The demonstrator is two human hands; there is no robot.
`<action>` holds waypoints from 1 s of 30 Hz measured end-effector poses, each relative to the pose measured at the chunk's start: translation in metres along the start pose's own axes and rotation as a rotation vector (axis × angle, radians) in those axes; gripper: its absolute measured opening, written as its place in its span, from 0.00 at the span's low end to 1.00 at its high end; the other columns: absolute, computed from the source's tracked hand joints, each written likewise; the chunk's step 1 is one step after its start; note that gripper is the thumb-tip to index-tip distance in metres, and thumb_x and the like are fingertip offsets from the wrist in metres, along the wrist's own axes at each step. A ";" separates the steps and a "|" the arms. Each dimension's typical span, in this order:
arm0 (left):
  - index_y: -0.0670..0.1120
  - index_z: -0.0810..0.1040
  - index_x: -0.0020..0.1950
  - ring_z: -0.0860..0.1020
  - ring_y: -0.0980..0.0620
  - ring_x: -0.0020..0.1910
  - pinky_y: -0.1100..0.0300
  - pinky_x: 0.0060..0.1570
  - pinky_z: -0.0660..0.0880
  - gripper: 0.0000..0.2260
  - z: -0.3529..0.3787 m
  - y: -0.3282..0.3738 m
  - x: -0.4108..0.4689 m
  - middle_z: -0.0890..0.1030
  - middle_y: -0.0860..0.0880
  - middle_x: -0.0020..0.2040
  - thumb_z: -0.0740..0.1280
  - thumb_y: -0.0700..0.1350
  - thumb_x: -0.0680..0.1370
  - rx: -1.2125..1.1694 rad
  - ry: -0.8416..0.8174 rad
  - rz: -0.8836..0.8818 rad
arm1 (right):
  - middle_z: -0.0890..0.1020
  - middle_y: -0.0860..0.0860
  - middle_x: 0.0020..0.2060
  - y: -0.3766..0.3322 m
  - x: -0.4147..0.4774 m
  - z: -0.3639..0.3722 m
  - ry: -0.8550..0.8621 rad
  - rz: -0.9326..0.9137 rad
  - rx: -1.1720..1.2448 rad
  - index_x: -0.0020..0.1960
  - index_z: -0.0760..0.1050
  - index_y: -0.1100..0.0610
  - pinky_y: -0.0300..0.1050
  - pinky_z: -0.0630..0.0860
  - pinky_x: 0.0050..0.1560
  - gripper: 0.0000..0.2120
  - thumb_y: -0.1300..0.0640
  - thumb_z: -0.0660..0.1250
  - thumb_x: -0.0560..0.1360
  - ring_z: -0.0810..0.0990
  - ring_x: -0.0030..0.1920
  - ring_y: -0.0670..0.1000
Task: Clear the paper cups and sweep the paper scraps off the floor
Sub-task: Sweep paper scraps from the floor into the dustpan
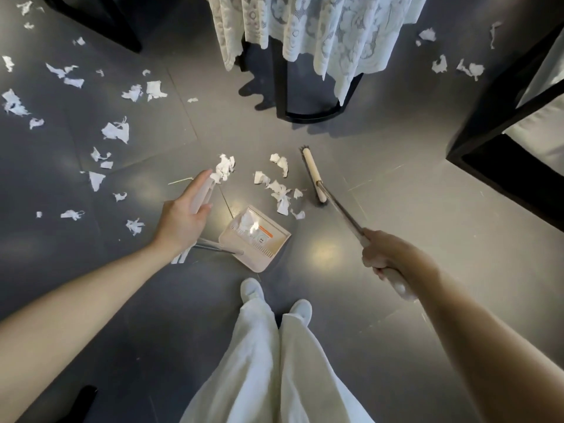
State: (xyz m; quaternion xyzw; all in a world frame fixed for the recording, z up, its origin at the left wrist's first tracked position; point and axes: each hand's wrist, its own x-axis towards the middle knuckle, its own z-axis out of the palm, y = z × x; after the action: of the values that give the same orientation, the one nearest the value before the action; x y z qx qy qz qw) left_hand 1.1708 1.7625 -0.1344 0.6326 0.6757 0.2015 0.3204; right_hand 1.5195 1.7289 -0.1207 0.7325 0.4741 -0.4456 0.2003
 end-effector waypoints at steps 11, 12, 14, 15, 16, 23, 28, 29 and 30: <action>0.56 0.61 0.76 0.74 0.37 0.57 0.55 0.55 0.69 0.26 0.001 0.015 0.013 0.75 0.47 0.67 0.62 0.40 0.80 0.015 0.006 -0.020 | 0.72 0.51 0.16 -0.057 -0.039 0.064 -0.254 -0.044 0.260 0.73 0.63 0.52 0.36 0.69 0.23 0.31 0.69 0.59 0.72 0.70 0.17 0.49; 0.56 0.60 0.76 0.74 0.37 0.57 0.53 0.56 0.69 0.26 -0.002 0.013 0.013 0.75 0.46 0.68 0.62 0.40 0.81 0.018 -0.001 -0.022 | 0.71 0.51 0.16 -0.058 -0.044 0.060 -0.250 -0.037 0.293 0.73 0.63 0.51 0.37 0.69 0.23 0.31 0.69 0.59 0.73 0.69 0.18 0.49; 0.56 0.60 0.76 0.74 0.37 0.58 0.54 0.56 0.69 0.26 -0.005 0.008 0.010 0.74 0.47 0.68 0.62 0.40 0.81 0.007 0.000 -0.030 | 0.70 0.54 0.21 -0.059 -0.052 0.047 -0.238 -0.022 0.362 0.73 0.63 0.51 0.35 0.67 0.21 0.30 0.70 0.59 0.75 0.66 0.16 0.48; 0.56 0.60 0.76 0.74 0.38 0.59 0.56 0.56 0.68 0.26 -0.007 0.005 0.009 0.74 0.48 0.69 0.62 0.40 0.81 -0.007 0.017 -0.036 | 0.69 0.55 0.23 -0.059 -0.054 0.039 -0.232 -0.021 0.384 0.73 0.63 0.52 0.35 0.66 0.20 0.29 0.71 0.59 0.75 0.66 0.16 0.47; 0.55 0.61 0.76 0.73 0.38 0.60 0.59 0.55 0.67 0.26 -0.009 0.003 0.007 0.74 0.49 0.69 0.62 0.40 0.81 -0.020 0.035 -0.044 | 0.69 0.55 0.25 -0.060 -0.057 0.031 -0.224 -0.027 0.387 0.73 0.63 0.53 0.36 0.66 0.21 0.28 0.71 0.60 0.76 0.66 0.17 0.48; 0.56 0.59 0.77 0.72 0.39 0.64 0.60 0.56 0.65 0.26 -0.024 -0.005 0.006 0.74 0.48 0.69 0.62 0.40 0.81 -0.075 0.088 -0.112 | 0.71 0.56 0.25 -0.087 -0.032 -0.011 -0.089 -0.044 0.296 0.73 0.63 0.56 0.42 0.69 0.26 0.28 0.71 0.60 0.75 0.69 0.23 0.51; 0.57 0.59 0.77 0.72 0.45 0.65 0.70 0.52 0.63 0.27 -0.031 -0.010 0.018 0.73 0.53 0.70 0.61 0.39 0.81 -0.126 0.097 -0.136 | 0.78 0.60 0.32 -0.116 0.025 -0.016 0.087 -0.052 0.089 0.73 0.63 0.59 0.48 0.77 0.34 0.30 0.72 0.58 0.71 0.77 0.31 0.57; 0.58 0.59 0.77 0.72 0.45 0.65 0.68 0.54 0.63 0.27 -0.033 -0.012 0.022 0.73 0.52 0.70 0.62 0.40 0.81 -0.127 0.091 -0.139 | 0.79 0.60 0.34 -0.120 0.037 -0.015 0.101 -0.047 0.066 0.72 0.64 0.59 0.49 0.77 0.33 0.30 0.71 0.57 0.71 0.77 0.32 0.58; 0.59 0.59 0.76 0.72 0.45 0.66 0.65 0.56 0.64 0.27 -0.036 -0.015 0.027 0.73 0.52 0.70 0.62 0.40 0.81 -0.127 0.087 -0.140 | 0.79 0.61 0.35 -0.124 0.047 -0.014 0.108 -0.047 0.049 0.71 0.65 0.59 0.47 0.76 0.30 0.28 0.71 0.55 0.71 0.77 0.32 0.58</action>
State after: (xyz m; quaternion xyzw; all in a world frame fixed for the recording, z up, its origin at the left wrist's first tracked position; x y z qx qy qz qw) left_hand 1.1355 1.7917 -0.1239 0.5531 0.7173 0.2483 0.3433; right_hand 1.4249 1.8214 -0.1371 0.7489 0.4901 -0.4215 0.1460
